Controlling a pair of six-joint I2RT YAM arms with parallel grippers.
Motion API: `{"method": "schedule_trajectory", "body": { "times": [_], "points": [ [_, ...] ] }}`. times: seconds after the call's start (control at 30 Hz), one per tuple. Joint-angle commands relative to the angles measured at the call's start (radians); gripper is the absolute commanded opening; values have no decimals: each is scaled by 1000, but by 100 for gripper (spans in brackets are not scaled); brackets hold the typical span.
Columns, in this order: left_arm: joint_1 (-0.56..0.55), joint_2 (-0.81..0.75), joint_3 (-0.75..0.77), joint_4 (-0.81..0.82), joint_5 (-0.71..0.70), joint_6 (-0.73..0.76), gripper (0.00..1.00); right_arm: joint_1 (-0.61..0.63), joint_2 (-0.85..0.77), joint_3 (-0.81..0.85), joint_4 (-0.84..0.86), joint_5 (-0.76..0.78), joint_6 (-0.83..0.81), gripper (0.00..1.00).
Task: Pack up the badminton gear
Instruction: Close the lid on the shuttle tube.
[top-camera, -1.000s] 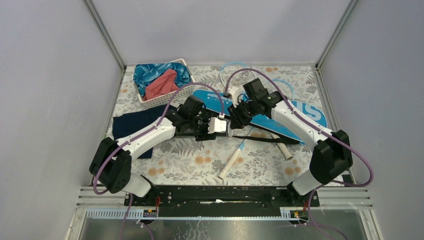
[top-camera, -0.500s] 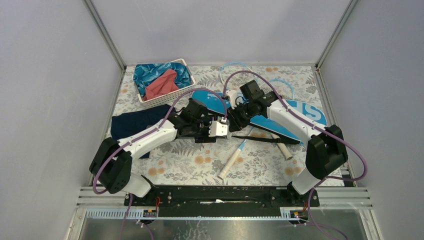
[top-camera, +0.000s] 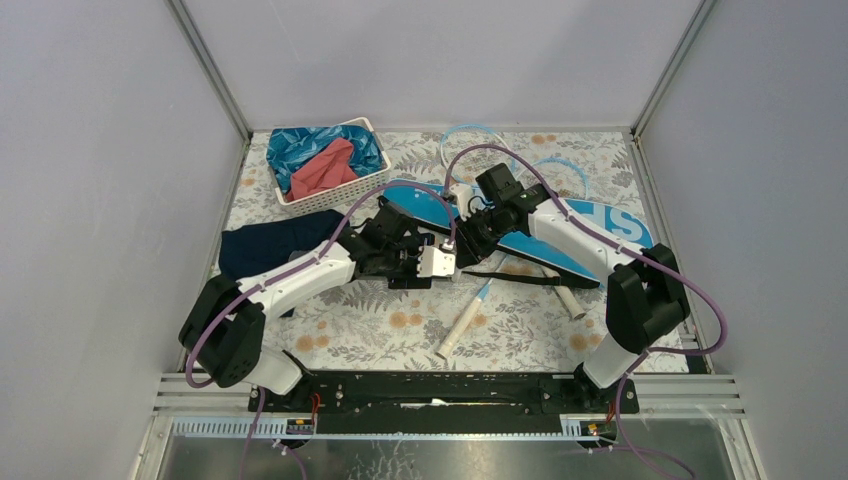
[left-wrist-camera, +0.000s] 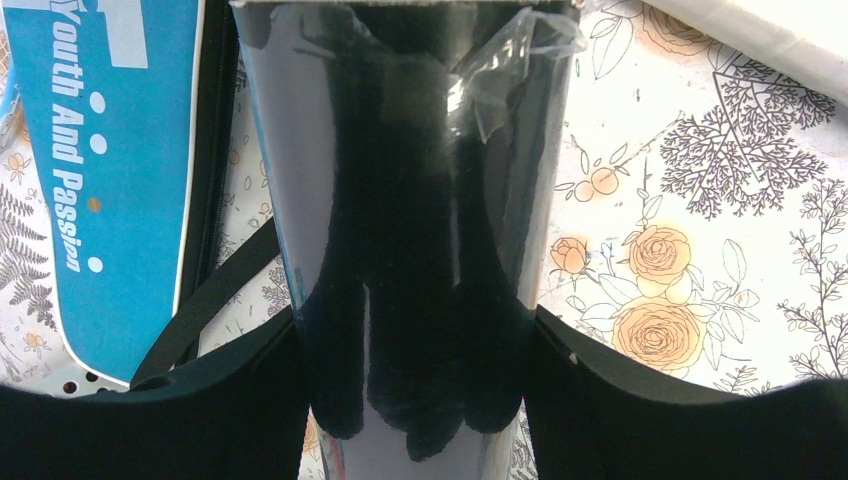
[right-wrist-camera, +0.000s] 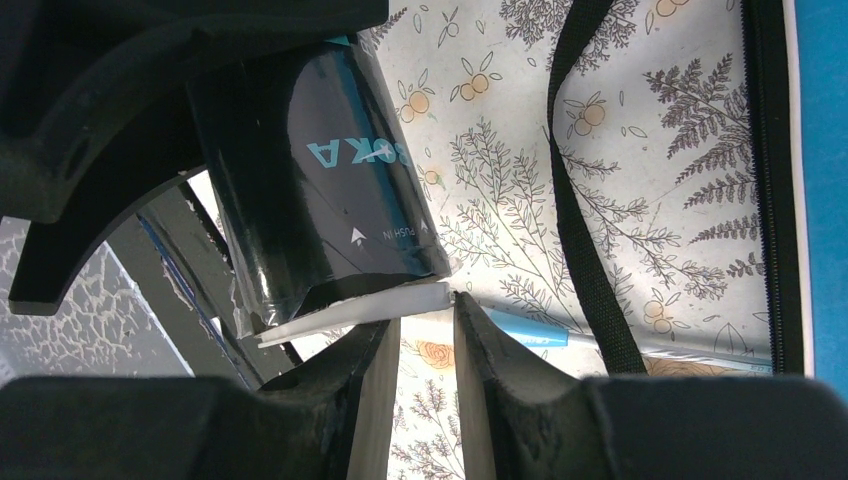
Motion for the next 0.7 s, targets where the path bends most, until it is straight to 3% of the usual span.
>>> {"method": "schedule_trajectory", "body": {
  "times": [0.0, 0.3, 0.67],
  "points": [
    [-62, -18, 10, 249, 167, 24, 0, 72, 30, 16, 182, -167, 75, 32],
    [-62, -43, -31, 229, 250, 105, 0, 71, 46, -7, 223, -224, 68, 36],
    [-51, -48, -12, 201, 376, 82, 0, 71, 31, -59, 273, -259, 23, 41]
  ]
}}
